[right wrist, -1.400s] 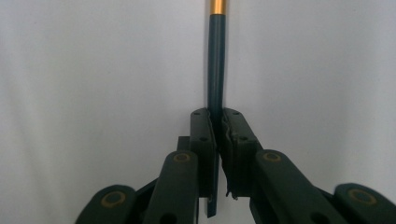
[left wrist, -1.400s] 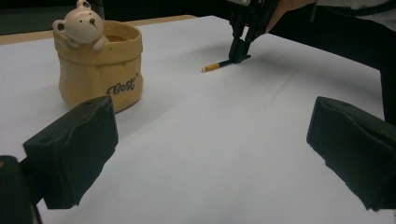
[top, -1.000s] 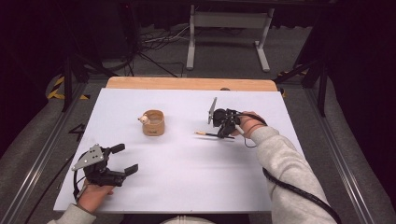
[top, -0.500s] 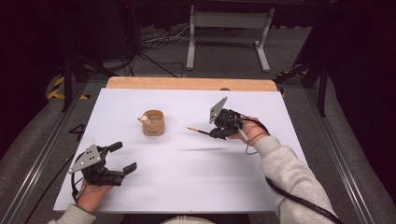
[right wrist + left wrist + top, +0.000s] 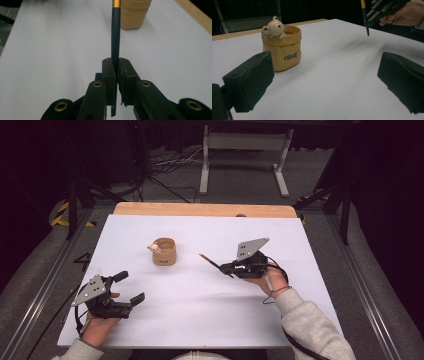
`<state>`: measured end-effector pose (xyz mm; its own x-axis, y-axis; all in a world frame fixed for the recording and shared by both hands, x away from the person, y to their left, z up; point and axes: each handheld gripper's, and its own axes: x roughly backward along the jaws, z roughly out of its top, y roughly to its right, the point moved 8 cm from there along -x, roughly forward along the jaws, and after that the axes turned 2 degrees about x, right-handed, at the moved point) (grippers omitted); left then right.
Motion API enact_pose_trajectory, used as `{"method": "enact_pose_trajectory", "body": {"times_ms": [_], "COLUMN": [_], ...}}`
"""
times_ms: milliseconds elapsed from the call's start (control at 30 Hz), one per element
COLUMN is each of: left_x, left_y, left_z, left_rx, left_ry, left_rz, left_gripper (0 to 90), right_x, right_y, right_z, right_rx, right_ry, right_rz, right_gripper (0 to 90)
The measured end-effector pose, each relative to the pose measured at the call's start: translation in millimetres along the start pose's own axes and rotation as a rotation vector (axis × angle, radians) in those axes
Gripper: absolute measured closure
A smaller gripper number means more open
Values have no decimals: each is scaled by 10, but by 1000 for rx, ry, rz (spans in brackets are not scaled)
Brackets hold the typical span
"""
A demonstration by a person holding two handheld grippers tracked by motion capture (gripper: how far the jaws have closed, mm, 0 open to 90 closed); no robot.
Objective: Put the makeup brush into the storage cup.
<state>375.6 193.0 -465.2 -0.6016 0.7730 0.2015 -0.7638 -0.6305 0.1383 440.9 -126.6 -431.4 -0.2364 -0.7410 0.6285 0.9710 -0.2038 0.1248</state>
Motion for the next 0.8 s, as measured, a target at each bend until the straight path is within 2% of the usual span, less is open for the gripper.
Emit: {"method": "enact_pose_trajectory", "body": {"times_ms": [133, 300, 400, 500, 533, 600, 700, 800], "left_x": [0, 6, 1, 1, 3, -2, -7, -12], "left_y": [11, 19, 24, 31, 30, 30, 32, 44], "left_z": [6, 12, 12, 9, 9, 13, 7, 13], "left_rx": [-7, 6, 1, 2, 1, 4, 7, 3], "left_ry": [6, 10, 8, 1, -3, 6, 0, 3], "left_rz": [-12, -21, -27, -31, -33, -32, -41, -46], "left_gripper": [33, 37, 39, 40, 40, 40, 40, 41], "right_x": [42, 48, 49, 25, 9, 2, -46, -100], "right_y": [-112, -260, -325, -376, -399, -409, -439, -464], "right_z": [21, 48, 82, 95, 104, 108, 128, 143], "right_rx": [-19, -5, -2, -4, -9, -13, -43, -59], "right_ry": [102, 191, 265, 311, 343, 357, 450, 497], "right_rz": [-8, -19, -21, -26, -30, -29, -26, -33], "right_gripper": [841, 840, 840, 840, 840, 840, 840, 840]}}
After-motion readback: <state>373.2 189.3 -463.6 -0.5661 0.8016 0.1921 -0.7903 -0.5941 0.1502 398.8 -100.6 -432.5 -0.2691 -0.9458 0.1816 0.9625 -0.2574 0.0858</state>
